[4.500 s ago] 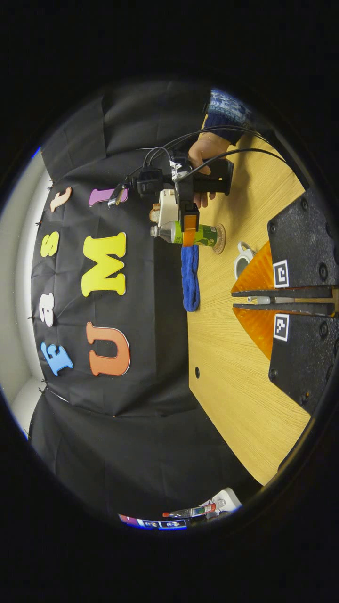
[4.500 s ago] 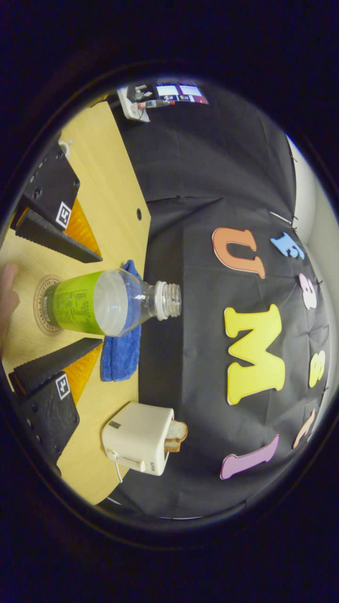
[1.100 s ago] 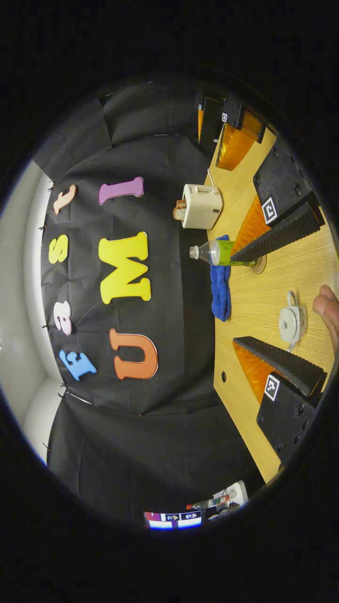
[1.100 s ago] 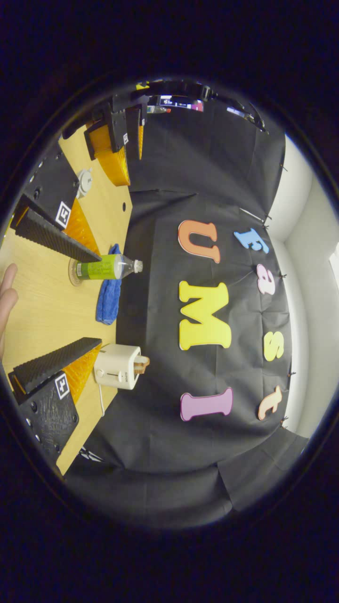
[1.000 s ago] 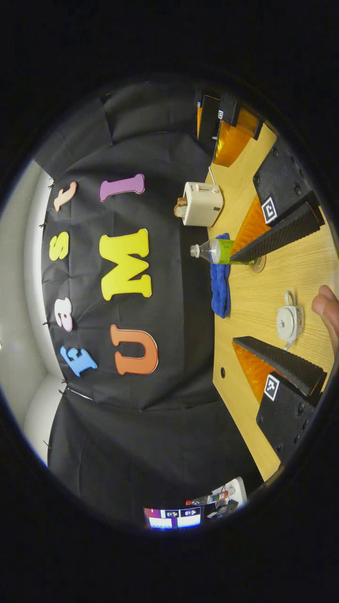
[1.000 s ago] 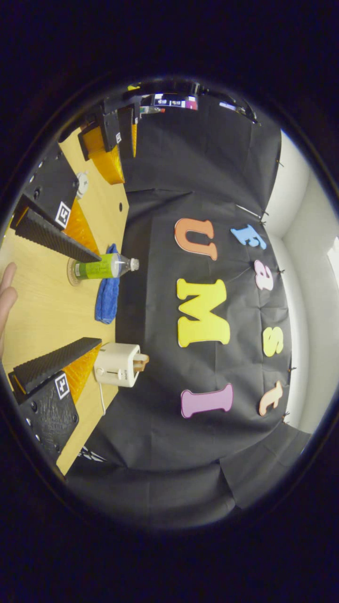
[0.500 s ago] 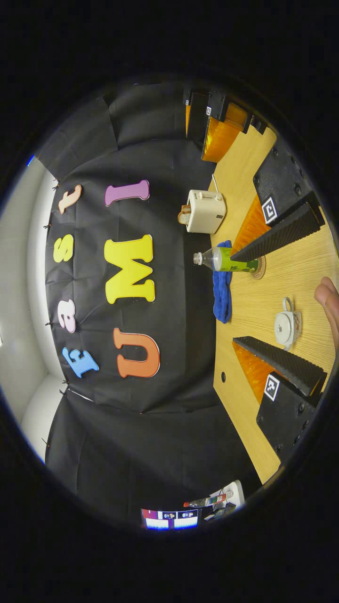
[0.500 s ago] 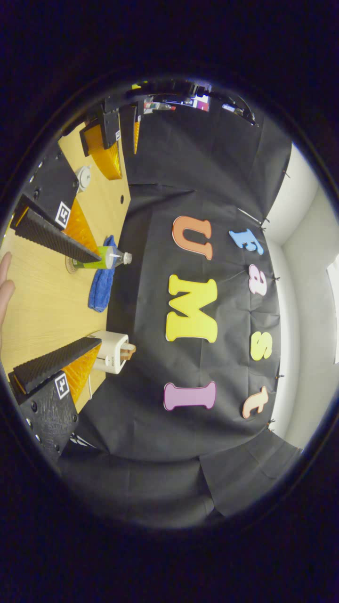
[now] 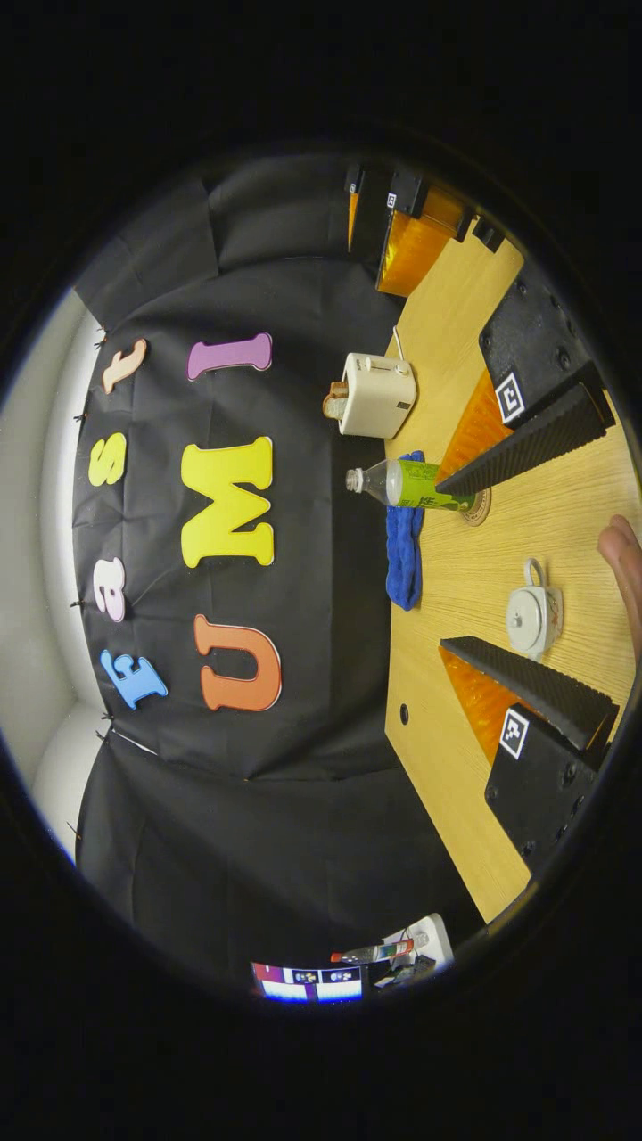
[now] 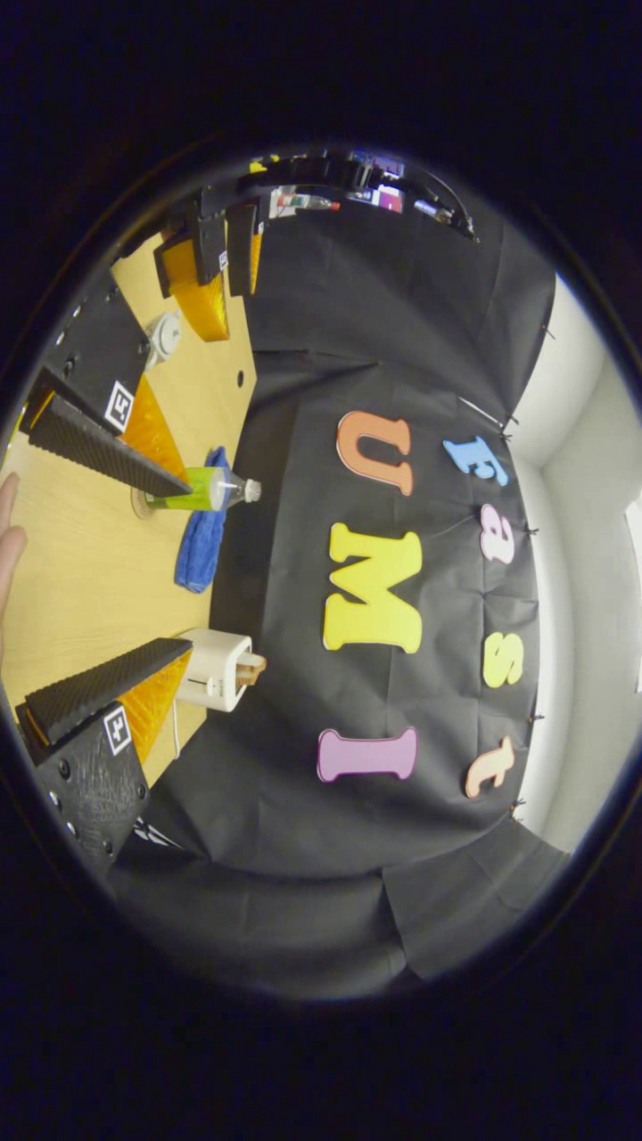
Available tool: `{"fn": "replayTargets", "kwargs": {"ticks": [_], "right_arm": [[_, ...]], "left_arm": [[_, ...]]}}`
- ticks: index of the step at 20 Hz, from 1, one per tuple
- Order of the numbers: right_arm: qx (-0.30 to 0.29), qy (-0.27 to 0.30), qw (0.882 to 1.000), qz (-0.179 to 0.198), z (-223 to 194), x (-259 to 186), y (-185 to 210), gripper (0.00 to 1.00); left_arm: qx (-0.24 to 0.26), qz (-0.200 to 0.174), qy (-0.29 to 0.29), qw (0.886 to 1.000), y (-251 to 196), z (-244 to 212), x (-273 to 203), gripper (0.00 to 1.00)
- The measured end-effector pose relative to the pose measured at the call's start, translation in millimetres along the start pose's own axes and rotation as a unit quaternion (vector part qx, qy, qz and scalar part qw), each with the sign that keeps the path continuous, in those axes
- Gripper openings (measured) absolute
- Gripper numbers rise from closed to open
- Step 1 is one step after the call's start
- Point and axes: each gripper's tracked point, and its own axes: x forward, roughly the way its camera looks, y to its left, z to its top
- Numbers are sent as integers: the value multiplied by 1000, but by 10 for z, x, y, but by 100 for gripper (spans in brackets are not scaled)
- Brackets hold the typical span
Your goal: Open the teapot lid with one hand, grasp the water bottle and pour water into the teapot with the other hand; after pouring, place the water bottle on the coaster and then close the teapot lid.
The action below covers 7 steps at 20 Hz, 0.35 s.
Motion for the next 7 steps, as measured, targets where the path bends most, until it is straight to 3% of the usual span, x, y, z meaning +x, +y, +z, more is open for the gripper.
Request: {"fn": "replayTargets", "kwargs": {"ticks": [7], "right_arm": [[-2, 3, 1000, -9, -4, 0, -53, 95]], "left_arm": [[-3, -4, -2, 1000, 15, -47, 20, 99]]}}
